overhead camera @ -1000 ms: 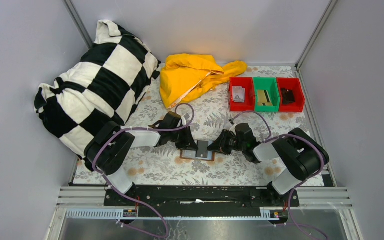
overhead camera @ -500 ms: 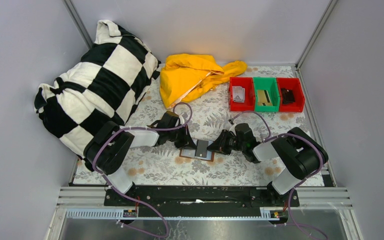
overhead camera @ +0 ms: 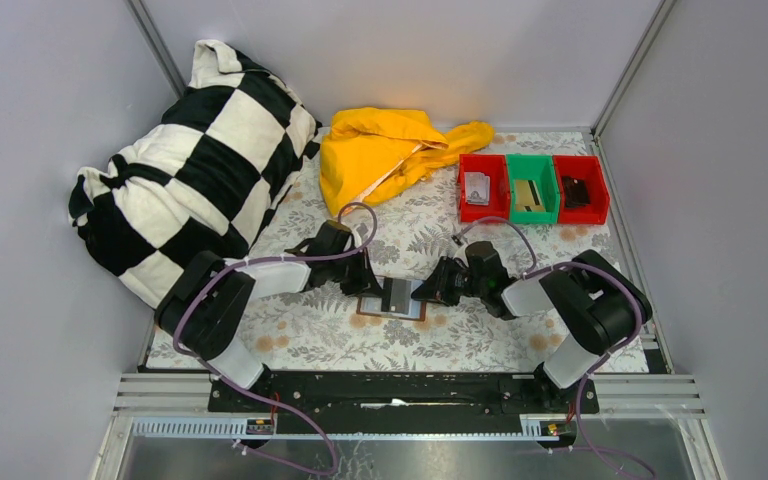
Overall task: Take the credit cards out of the card holder
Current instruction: Remove the credit card from the card holder.
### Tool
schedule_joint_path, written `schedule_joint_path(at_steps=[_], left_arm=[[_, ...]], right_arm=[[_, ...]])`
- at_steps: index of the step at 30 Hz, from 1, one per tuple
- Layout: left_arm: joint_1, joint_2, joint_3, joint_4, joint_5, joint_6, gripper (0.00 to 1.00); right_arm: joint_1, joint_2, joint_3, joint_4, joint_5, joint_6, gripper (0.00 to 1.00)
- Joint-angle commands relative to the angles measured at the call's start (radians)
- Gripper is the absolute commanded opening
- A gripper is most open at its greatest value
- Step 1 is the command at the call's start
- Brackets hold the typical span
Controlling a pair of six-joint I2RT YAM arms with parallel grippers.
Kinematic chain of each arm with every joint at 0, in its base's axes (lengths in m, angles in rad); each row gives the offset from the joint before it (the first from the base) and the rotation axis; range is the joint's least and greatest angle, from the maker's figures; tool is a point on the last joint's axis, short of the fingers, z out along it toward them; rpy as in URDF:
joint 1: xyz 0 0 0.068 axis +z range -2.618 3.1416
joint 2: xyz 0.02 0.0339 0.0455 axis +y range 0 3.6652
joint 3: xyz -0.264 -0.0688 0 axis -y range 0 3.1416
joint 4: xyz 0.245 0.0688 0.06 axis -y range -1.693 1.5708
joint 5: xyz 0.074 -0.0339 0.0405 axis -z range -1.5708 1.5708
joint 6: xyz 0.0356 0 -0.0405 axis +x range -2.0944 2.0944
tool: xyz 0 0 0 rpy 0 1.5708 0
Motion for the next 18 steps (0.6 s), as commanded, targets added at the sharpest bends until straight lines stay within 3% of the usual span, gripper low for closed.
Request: schedule_joint_path(at_steps=[1, 12, 18], left_arm=[[0.021, -0.066, -0.001, -0.051, -0.052, 0.027, 0.0], [0.062, -0.09, 0.01, -0.09, 0.014, 0.055, 0.0], [0.062, -0.078, 0.014, -0.095, 0.017, 0.059, 0.0]], right_arm=[[-0.003, 0.002, 0.008, -0.071, 0.007, -0.045, 0.22], [0.06, -0.121, 0.206, -0.361, 0.033, -0.188, 0.32], [0.116, -0.033, 0.246, -0.296, 0.039, -0.143, 0.32]])
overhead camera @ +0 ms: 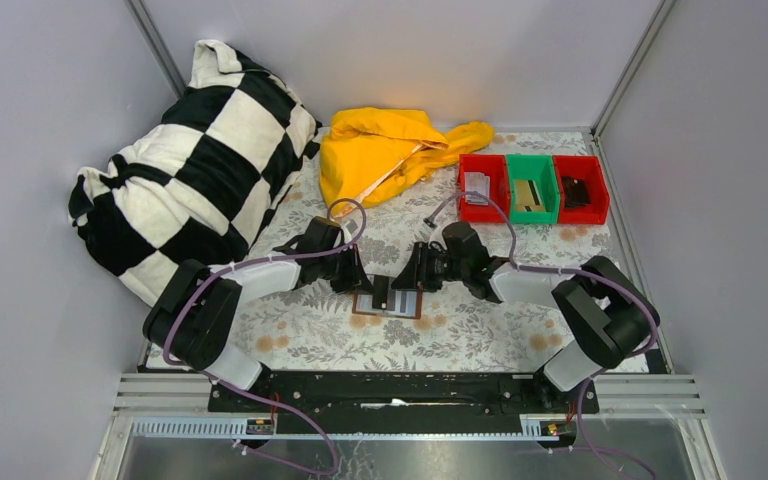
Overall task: Take the credit cards out of the card holder
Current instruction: Remove the credit card from the card holder.
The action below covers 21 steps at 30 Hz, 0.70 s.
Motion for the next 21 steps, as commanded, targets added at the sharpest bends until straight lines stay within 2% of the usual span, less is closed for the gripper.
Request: schedule_joint_path(at_steps=[1, 15, 21], left_arm=[[0.001, -0.008, 0.012, 0.009, 0.013, 0.014, 0.0], [0.007, -0.004, -0.019, 0.051, 0.036, -0.004, 0.0], [0.018, 0.007, -0.062, 0.152, 0.099, -0.051, 0.0]], right_arm=[[0.02, 0.059, 0.017, 0.018, 0.028, 0.009, 0.31], [0.019, 0.218, -0.003, 0.127, -0.006, 0.074, 0.31], [0.02, 0.229, -0.017, 0.146, -0.006, 0.08, 0.29]])
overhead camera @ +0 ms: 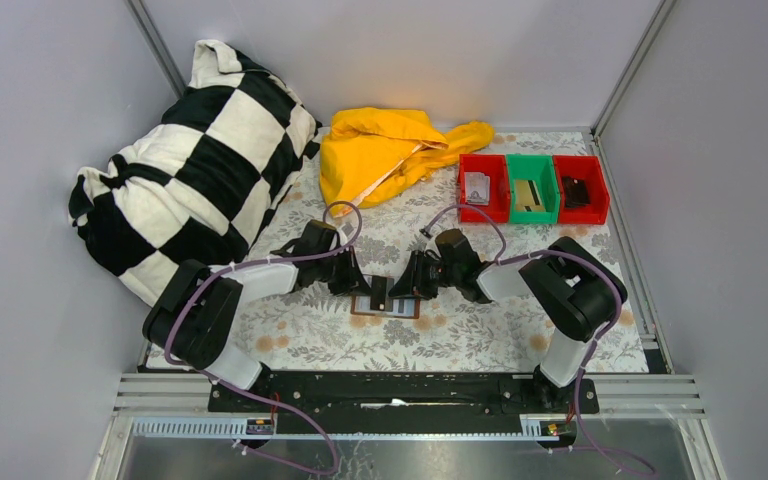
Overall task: Take the credit cards out of the card holder
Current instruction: Remove the credit card from the card holder.
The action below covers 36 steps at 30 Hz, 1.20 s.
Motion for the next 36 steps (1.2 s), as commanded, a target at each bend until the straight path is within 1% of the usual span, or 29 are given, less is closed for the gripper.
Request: schedule_joint_path(at_steps=[1, 2, 4, 9, 12, 14, 16, 19, 22, 25, 31, 33, 36], left_arm=[[0.005, 0.007, -0.036, 0.136, 0.09, -0.048, 0.03], [0.006, 0.008, -0.039, 0.142, 0.094, -0.053, 0.08], [0.009, 0.012, -0.041, 0.147, 0.099, -0.056, 0.13], [0.016, 0.01, -0.056, 0.178, 0.113, -0.068, 0.2], [0.021, 0.015, -0.064, 0.196, 0.114, -0.079, 0.27], [0.021, 0.024, -0.063, 0.193, 0.115, -0.074, 0.34], [0.021, 0.028, -0.053, 0.155, 0.092, -0.051, 0.45], [0.021, 0.009, -0.05, 0.119, 0.034, -0.032, 0.51], [0.021, -0.002, -0.057, 0.118, 0.007, -0.035, 0.52], [0.021, -0.012, -0.061, 0.089, -0.063, -0.024, 0.55], [0.021, -0.04, -0.083, 0.076, -0.114, -0.014, 0.55], [0.021, -0.036, -0.089, 0.081, -0.112, -0.009, 0.55], [0.021, -0.017, -0.107, 0.128, -0.067, -0.019, 0.55]], right_arm=[[0.002, 0.028, -0.023, 0.007, 0.023, -0.003, 0.29], [0.003, 0.028, -0.026, 0.008, 0.024, -0.003, 0.29], [0.003, 0.028, -0.03, 0.009, 0.023, -0.004, 0.29], [0.002, 0.037, -0.04, 0.016, 0.02, -0.003, 0.29], [0.002, 0.035, -0.044, 0.017, 0.02, -0.005, 0.28], [0.002, 0.033, -0.049, 0.018, 0.023, -0.005, 0.28], [0.002, 0.034, -0.052, 0.022, 0.024, -0.005, 0.28], [0.002, 0.037, -0.05, 0.024, 0.02, -0.002, 0.28], [0.002, 0.036, -0.042, 0.015, 0.018, -0.004, 0.28], [0.001, 0.036, -0.033, 0.002, 0.017, -0.012, 0.28], [0.002, 0.043, -0.032, -0.005, 0.015, -0.016, 0.28], [0.002, 0.048, -0.032, -0.002, 0.014, -0.015, 0.28], [0.001, 0.055, -0.03, 0.002, 0.012, -0.013, 0.28]])
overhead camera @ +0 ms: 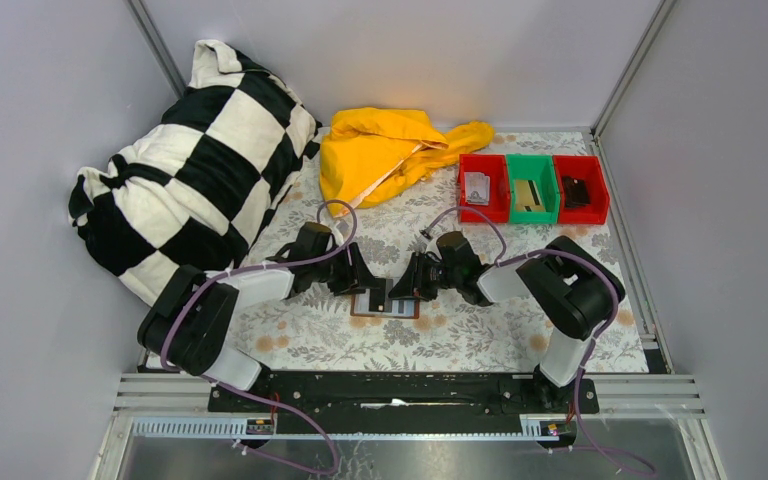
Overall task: Take the credit cards out of the card holder
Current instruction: Remove the credit card from the card holder.
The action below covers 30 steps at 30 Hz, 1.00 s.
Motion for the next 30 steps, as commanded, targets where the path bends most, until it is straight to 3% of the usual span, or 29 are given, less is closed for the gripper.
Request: schedule_joint_path(at_steps=[1, 12, 16, 22, 30], left_arm=[[0.003, 0.023, -0.048, 0.021, -0.032, 0.03, 0.55], [-0.003, 0.047, -0.087, 0.12, 0.051, 0.0, 0.54], [-0.003, 0.02, -0.124, 0.196, 0.098, -0.027, 0.49], [-0.003, 0.002, -0.153, 0.28, 0.178, -0.071, 0.31], [-0.003, 0.001, -0.123, 0.229, 0.162, -0.061, 0.0]], right_arm=[[0.002, 0.042, 0.001, -0.065, 0.022, -0.026, 0.28], [0.002, 0.066, 0.001, -0.049, 0.008, -0.018, 0.28], [0.002, 0.074, -0.004, -0.044, 0.006, -0.012, 0.27], [0.0, 0.067, -0.007, -0.044, 0.009, -0.011, 0.28], [-0.004, 0.07, -0.005, -0.05, 0.006, -0.013, 0.28]])
